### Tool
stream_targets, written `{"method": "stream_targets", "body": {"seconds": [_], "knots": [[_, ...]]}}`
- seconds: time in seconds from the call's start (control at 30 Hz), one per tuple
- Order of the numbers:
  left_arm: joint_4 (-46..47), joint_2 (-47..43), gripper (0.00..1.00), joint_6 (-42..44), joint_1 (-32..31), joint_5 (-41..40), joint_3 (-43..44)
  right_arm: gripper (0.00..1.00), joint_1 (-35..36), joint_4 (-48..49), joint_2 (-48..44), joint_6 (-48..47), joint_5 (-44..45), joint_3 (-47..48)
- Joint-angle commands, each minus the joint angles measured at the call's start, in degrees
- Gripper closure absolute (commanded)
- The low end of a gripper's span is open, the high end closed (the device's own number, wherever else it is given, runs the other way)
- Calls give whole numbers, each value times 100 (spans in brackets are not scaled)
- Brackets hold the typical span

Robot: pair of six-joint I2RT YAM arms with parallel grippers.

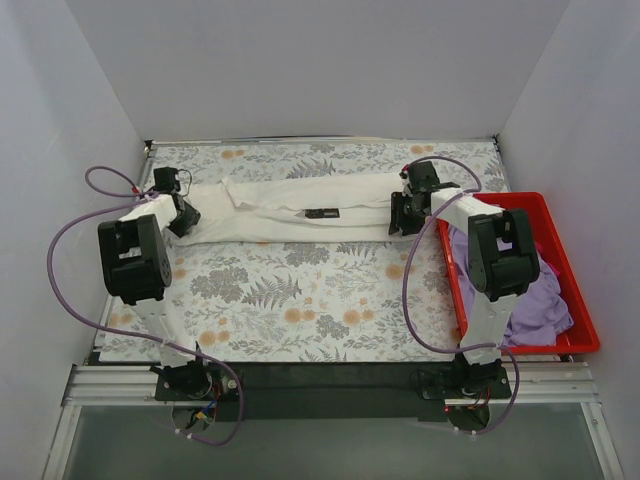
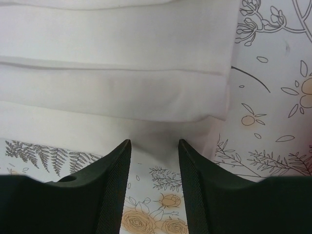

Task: Fold and stack the t-shirts
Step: Fold the tshirt

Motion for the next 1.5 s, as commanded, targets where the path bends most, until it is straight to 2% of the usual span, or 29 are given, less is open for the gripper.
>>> {"method": "stream_targets", "body": {"seconds": [0.0,0.2,0.33,0.47,0.7,0.77,1.0,1.13,1.33,1.47], "knots": [[-304,62,64,-182,204,-415,-316,57,-46,107,-112,118,-97,-308],[-523,-157,64,-217,529,-600,-930,56,-55,-121,-331,153,-106,-976],[-629,-605,65,-217,853,-696,-1414,55,-55,-446,-559,145,-115,-1284],[-665,-1421,65,-199,1004,-662,-1810,55,-55,-736,-1085,22,-54,-1539],[-813,-2161,42,-164,995,-267,-1513,54,59,-956,-1693,-189,16,-1110],[-901,-2249,38,-182,908,-205,-1232,53,94,-956,-1790,-189,8,-837],[-999,-2601,37,-208,240,111,-800,54,103,-675,-1466,-216,-141,-274],[-1007,-2601,37,-313,-243,427,-756,57,85,-298,-1106,-111,-124,-247],[-928,-2522,37,-428,-647,745,-765,64,33,98,-517,-22,-71,-142],[-858,-2435,37,-480,-833,955,-844,65,-46,204,-279,39,-10,34]]}}
